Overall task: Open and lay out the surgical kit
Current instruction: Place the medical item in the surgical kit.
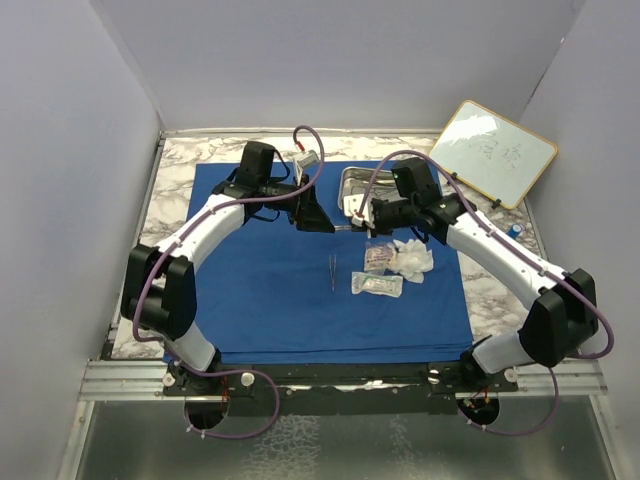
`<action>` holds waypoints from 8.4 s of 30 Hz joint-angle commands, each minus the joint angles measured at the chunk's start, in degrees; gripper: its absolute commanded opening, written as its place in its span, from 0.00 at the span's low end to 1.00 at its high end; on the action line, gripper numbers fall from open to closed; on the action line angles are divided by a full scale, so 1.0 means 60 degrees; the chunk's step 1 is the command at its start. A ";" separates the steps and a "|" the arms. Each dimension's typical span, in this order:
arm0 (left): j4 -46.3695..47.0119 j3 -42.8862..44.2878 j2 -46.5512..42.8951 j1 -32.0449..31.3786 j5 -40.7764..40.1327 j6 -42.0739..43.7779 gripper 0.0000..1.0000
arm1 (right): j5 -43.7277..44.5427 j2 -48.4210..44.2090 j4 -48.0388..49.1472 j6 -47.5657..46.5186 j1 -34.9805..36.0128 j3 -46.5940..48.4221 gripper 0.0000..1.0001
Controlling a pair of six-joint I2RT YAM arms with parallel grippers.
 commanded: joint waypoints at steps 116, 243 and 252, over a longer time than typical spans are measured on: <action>0.5303 -0.3307 -0.2121 0.0394 -0.0057 -0.2430 0.00 | -0.4377 0.0569 1.0447 1.5001 -0.2460 -0.3255 0.08; 0.2219 -0.3101 -0.2701 0.3481 -0.5647 -0.1030 0.71 | -0.5521 1.0897 -0.2408 0.8215 0.1245 1.0182 0.01; 0.2276 -0.3152 -0.2686 0.3558 -0.5523 -0.1114 0.71 | -0.5666 1.0590 -0.0153 1.0253 0.0912 0.8822 0.01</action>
